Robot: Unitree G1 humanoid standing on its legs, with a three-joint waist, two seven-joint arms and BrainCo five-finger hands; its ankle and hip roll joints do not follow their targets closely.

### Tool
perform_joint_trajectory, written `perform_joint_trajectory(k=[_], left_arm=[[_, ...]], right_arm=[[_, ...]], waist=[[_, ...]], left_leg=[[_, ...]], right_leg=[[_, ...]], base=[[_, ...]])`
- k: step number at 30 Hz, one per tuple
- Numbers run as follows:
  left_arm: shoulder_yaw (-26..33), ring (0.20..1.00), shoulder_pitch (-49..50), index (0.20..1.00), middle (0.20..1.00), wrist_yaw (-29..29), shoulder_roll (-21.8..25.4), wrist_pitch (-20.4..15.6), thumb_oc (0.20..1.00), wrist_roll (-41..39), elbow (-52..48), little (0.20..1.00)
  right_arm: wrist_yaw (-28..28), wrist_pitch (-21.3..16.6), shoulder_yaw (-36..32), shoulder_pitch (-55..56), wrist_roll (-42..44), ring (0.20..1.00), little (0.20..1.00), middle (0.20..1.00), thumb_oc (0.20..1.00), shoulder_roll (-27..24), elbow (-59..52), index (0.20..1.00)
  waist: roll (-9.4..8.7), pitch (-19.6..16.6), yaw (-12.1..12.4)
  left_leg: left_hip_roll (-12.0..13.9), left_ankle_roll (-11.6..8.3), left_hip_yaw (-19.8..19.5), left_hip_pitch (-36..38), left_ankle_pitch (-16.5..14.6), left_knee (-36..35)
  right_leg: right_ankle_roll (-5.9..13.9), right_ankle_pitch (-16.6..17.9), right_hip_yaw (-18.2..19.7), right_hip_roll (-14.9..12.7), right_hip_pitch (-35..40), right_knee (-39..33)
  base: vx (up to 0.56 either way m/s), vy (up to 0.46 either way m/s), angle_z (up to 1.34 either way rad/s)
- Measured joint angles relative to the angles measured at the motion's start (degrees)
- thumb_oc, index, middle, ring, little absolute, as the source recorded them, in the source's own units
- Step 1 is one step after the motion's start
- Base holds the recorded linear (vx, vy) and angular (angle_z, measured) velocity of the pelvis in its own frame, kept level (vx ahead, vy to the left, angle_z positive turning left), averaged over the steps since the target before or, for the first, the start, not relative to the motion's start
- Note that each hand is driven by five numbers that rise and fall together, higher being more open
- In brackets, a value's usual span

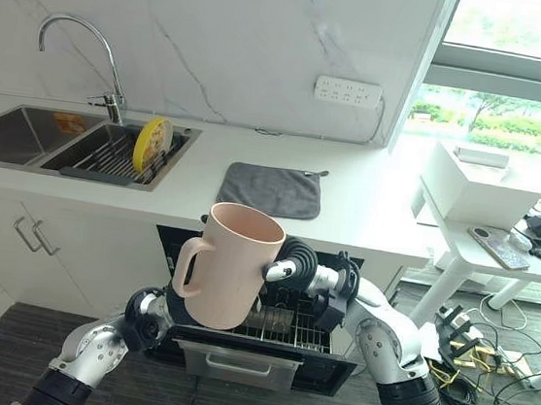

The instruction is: Place the dishes in the dishwasher.

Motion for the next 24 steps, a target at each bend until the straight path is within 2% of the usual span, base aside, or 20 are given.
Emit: perform_joint_trajectory(k=[3, 4, 5, 7, 8, 24], left_arm=[[0.00, 0.200, 0.01, 0.200, 0.200, 0.00, 0.00, -0.09, 0.200, 0.00, 0.01, 0.200], [0.00, 0.200, 0.01, 0.200, 0.200, 0.00, 0.00, -0.30, 0.200, 0.00, -0.01, 0.200], [0.00, 0.200, 0.01, 0.200, 0.200, 0.00, 0.00, -0.44, 0.200, -0.01, -0.03, 0.200], [0.00, 0.200, 0.12, 0.200, 0.200, 0.00, 0.00, -0.54, 0.200, 0.00, 0.02, 0.200], [0.09, 0.200, 0.40, 0.200, 0.200, -0.01, 0.00, -0.62, 0.200, -0.03, 0.16, 0.200], [0.08, 0.200, 0.44, 0.200, 0.200, -0.03, -0.74, -1.58, 0.200, -0.01, 0.12, 0.200]], right_arm=[[-0.06, -0.08, 0.03, 0.00, 0.01, 1.000, 1.000, 1.000, 1.000, 0.10, 0.00, 1.000], [-0.12, -0.21, 0.04, 0.00, 0.01, 0.859, 0.859, 0.859, 0.859, 0.18, 0.00, 0.859], [-0.13, -0.51, 0.12, 0.00, 0.01, 1.000, 1.000, 1.000, 1.000, 0.23, 0.00, 1.000], [-0.14, -0.92, 0.11, 0.00, 0.01, 0.398, 0.398, 0.398, 0.398, 0.31, 0.00, 0.398], [-0.15, -1.35, -0.08, 0.00, 0.05, 0.200, 0.200, 0.200, 0.200, 0.35, -0.02, 0.200], [-0.49, -3.50, 0.28, 0.00, -0.28, 0.200, 0.200, 0.200, 0.200, 0.59, -0.06, 0.200]], waist=[[0.00, -0.14, 0.00], [0.02, -0.22, 0.00], [0.04, -0.30, 0.00], [0.14, -0.52, 0.01], [0.18, -0.65, 0.01], [0.44, -0.91, 0.11]], left_leg=[[0.01, 0.00, 0.03, -0.01, 0.00, 0.00], [0.01, 0.00, 0.06, 0.00, 0.00, 0.00], [0.00, 0.00, 0.09, 0.00, -0.01, 0.00], [-0.01, 0.01, 0.15, 0.00, -0.01, 0.00], [0.00, -0.02, 0.18, 0.01, -0.03, 0.00], [-0.01, 0.03, 0.75, -0.13, -0.06, 0.00]], right_leg=[[0.00, 0.00, 0.02, 0.00, -0.04, 0.00], [-0.04, -0.03, 0.04, 0.00, -0.05, 0.00], [-0.06, -0.04, 0.05, 0.00, -0.05, 0.00], [-0.11, -0.07, 0.10, -0.01, -0.08, 0.00], [-0.12, -0.08, 0.13, -0.01, -0.09, 0.00], [-0.17, -0.06, 0.82, 0.01, -0.61, 0.00]], base=[[0.00, 0.000, 0.00], [0.00, 0.000, 0.00], [0.00, 0.000, 0.00], [0.00, 0.000, 0.00], [0.00, 0.000, 0.00], [-0.01, -0.001, -0.01]])
